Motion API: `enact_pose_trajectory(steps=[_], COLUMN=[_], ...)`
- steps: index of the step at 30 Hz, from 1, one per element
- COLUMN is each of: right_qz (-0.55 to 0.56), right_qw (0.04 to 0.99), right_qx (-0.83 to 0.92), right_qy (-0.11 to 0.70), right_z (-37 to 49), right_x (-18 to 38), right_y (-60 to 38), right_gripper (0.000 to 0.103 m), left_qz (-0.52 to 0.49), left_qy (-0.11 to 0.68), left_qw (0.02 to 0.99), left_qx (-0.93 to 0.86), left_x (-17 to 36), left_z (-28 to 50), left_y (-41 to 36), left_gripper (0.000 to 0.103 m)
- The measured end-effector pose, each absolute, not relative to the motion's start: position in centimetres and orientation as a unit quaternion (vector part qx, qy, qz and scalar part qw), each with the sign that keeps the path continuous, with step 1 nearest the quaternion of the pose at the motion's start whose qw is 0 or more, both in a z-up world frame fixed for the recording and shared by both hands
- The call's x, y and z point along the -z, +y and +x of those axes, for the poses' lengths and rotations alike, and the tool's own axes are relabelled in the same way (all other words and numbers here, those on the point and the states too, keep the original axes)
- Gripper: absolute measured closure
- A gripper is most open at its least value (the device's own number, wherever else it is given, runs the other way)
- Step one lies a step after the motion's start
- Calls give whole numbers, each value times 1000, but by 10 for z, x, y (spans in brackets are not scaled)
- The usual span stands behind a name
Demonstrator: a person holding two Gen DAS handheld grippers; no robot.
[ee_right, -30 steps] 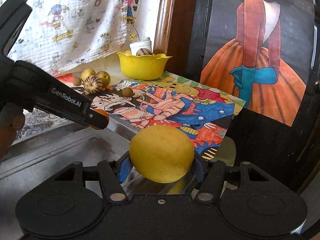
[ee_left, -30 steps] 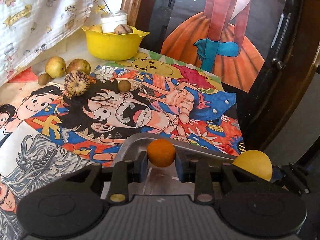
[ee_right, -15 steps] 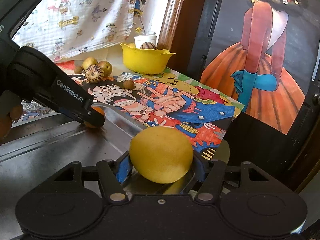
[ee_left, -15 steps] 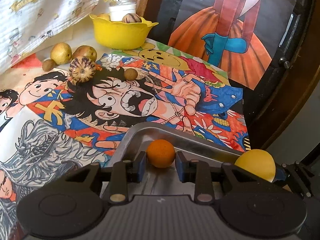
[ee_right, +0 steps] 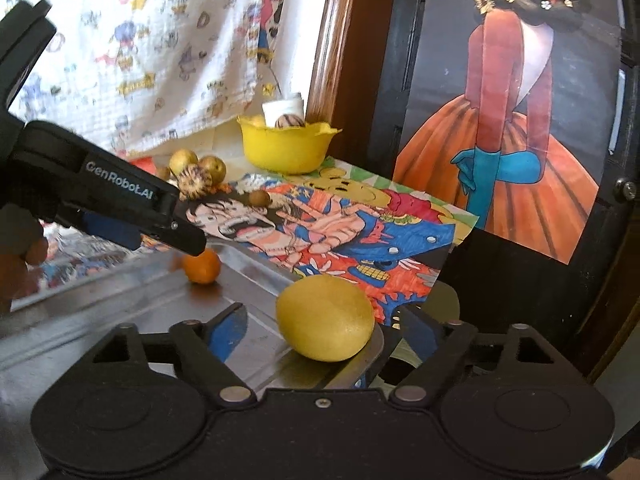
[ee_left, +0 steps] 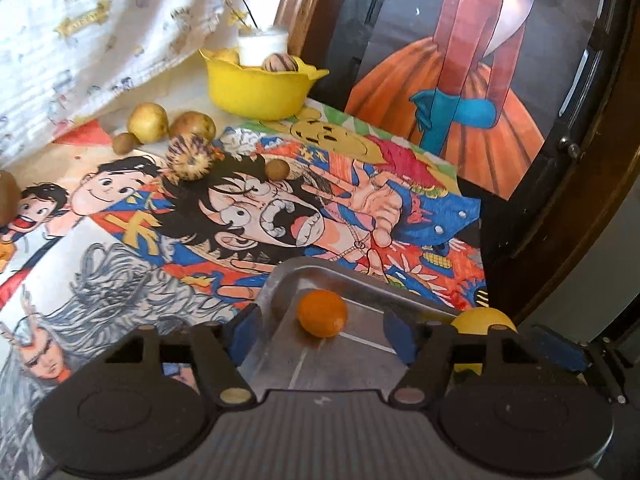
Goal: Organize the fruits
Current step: 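Lift both open tools away from the tray toward the fruits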
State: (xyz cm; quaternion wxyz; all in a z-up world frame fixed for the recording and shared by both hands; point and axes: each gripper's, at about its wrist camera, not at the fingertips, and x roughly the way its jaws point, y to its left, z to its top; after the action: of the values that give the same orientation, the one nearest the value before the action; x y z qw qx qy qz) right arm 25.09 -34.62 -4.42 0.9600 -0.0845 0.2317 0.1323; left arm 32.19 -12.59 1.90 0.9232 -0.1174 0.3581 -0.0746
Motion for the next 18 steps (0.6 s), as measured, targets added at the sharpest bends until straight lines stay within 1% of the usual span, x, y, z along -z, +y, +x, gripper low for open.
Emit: enact_pose_trajectory(steps=[2,5,7,10,18], right_qz=[-77,-65,-54,-35,3], right_qw=[961,962,962,961,946], right_qx=[-132,-130,-131,-137,-156], right_qy=[229,232,234,237,285], right_z=[241,227,217,200,161], right_x=[39,33,29,23,17], right_y=[-346,-344,-343,-340,-330], right_gripper=[11,7,3,1,1], left_qz=[-123,-119,-108,-87,-70], left_qy=[352,336,327,318,301], left_qw=[925,933,939,944,951], left_qx=[67,42,24,5,-2], left_x=[-23,-29,-32,-35,-35], left_z=[313,298,286,267,220], left_y=[-120,-111,-106,-98,-65], left_gripper=[18,7,5,1,1])
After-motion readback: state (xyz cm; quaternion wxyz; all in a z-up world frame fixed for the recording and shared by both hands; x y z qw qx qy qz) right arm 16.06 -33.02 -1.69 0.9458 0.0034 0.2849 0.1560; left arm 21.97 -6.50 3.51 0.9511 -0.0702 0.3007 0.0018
